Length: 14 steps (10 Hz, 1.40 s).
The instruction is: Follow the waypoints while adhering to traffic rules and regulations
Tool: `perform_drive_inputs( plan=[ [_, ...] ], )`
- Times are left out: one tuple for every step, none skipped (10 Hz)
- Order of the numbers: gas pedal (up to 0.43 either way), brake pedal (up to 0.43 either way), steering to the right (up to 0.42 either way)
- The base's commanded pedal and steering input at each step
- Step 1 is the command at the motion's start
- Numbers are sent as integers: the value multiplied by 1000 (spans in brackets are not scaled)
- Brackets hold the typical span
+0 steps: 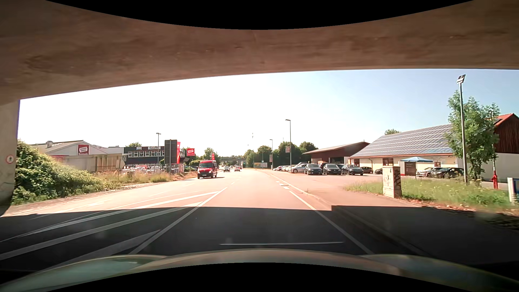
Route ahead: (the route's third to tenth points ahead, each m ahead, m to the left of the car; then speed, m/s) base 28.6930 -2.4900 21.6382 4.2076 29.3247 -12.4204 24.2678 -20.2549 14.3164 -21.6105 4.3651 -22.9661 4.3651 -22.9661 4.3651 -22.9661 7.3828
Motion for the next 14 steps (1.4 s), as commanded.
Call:
perform_drive_inputs(
  plan=[
    [0, 159, 7],
    [0, 159, 8],
    [0, 165, 10],
    [0, 171, 15],
    [0, 171, 21],
    [0, 177, 25],
    [0, 183, 28],
    [0, 189, 31],
    [0, 189, 35],
    [0, 195, 39],
    [0, 195, 41],
    [0, 201, 47],
    [0, 201, 58],
    [0, 201, 70]
  ],
)
